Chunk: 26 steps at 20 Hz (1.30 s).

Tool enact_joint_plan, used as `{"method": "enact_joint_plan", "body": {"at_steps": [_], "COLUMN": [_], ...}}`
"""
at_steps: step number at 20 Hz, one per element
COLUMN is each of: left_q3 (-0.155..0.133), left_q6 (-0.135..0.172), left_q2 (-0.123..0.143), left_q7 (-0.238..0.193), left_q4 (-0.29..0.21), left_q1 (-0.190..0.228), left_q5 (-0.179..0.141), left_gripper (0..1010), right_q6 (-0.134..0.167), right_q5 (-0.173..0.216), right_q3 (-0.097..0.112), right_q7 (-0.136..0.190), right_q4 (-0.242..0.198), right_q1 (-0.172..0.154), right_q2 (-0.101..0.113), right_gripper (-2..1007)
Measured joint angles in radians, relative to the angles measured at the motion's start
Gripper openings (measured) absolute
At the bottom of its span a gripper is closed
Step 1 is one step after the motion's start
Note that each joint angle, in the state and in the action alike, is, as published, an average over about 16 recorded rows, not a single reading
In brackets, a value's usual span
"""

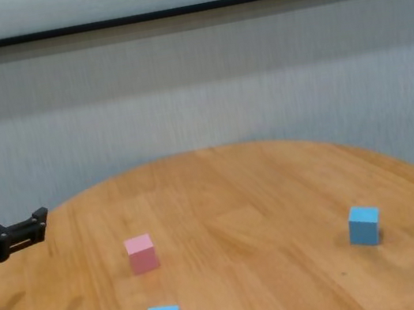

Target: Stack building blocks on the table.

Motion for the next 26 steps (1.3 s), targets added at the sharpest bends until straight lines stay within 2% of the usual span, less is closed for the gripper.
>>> {"method": "enact_joint_plan", "body": {"at_steps": [6,11,19,23,26], "left_q3": [0.000,0.001,0.000,-0.003,-0.010], "left_q6": [-0.012,-0.022,-0.017,0.001,0.012], "left_q2": [0.004,0.009,0.003,0.003,0.014], "left_q7": [-0.012,-0.051,-0.172,-0.238,-0.279], "left_q4": [-0.010,-0.020,0.001,0.020,0.017], "left_q1": [-0.002,-0.019,-0.088,-0.124,-0.133], "left_q5": [0.008,0.020,0.010,-0.009,-0.022], "left_gripper": [1000,1000,1000,1000,1000], "right_q6": [0.000,0.000,0.000,0.000,0.000], "right_q5": [0.000,0.000,0.000,0.000,0.000], "right_q3": [0.000,0.000,0.000,0.000,0.000], "right_q7": [0.000,0.000,0.000,0.000,0.000], "right_q4": [0.000,0.000,0.000,0.000,0.000], "right_q1": [0.000,0.000,0.000,0.000,0.000], "right_q2": [0.000,0.000,0.000,0.000,0.000], "right_gripper": [1005,1005,1005,1005,1005]}}
